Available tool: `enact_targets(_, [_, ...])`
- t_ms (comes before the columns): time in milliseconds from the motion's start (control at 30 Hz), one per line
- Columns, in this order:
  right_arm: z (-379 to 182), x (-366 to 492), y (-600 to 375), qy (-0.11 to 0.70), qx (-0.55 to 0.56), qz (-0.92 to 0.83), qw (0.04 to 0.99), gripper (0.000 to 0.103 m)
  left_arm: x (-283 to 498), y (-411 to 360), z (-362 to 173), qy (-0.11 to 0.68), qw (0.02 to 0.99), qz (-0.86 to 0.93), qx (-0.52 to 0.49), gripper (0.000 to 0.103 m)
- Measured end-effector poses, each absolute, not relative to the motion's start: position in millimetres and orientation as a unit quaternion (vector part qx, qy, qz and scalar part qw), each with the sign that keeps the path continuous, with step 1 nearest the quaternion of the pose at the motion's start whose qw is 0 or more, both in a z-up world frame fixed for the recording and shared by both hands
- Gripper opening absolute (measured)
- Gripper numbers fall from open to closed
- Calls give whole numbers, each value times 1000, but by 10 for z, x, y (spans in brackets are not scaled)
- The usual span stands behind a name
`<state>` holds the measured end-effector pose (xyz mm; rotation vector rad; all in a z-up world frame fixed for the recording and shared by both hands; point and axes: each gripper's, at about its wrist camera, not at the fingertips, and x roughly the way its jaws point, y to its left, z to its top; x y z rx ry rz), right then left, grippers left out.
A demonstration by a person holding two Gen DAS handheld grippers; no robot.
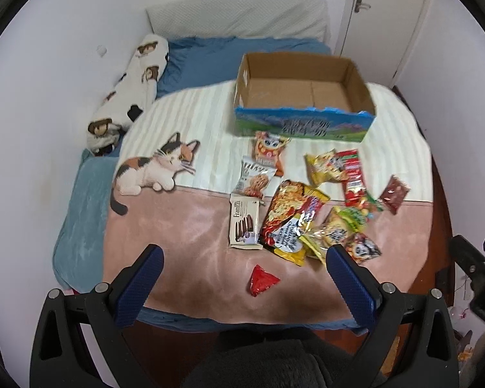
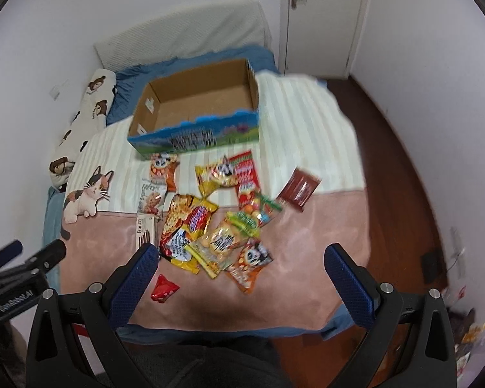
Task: Organize snacks
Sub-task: 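Grasp the Mi Sedaap noodle pack with left tool while right grasps egg-biscuit bag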
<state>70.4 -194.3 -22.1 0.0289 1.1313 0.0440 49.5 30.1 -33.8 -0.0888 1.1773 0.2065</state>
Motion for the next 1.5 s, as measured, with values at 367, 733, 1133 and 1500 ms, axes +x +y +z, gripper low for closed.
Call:
enact_targets(367, [-1864, 1504, -1901, 641, 140, 6, 754, 103, 1131, 467, -1674, 634, 765, 114, -20, 103])
enact_targets(733, [-3487, 1874, -1773, 718, 278, -58, 635, 83, 1575, 391, -2446, 670, 738, 72, 16, 103])
enact_targets(1133, [-3556, 1806, -1794, 723, 198, -8, 661, 57, 1951, 29, -3035, 730, 676, -95, -12, 103])
enact_targets(1500, [-3509, 1745, -1580, 707, 119, 24, 697, 54, 2183, 217, -3350, 726, 682, -33, -82, 83])
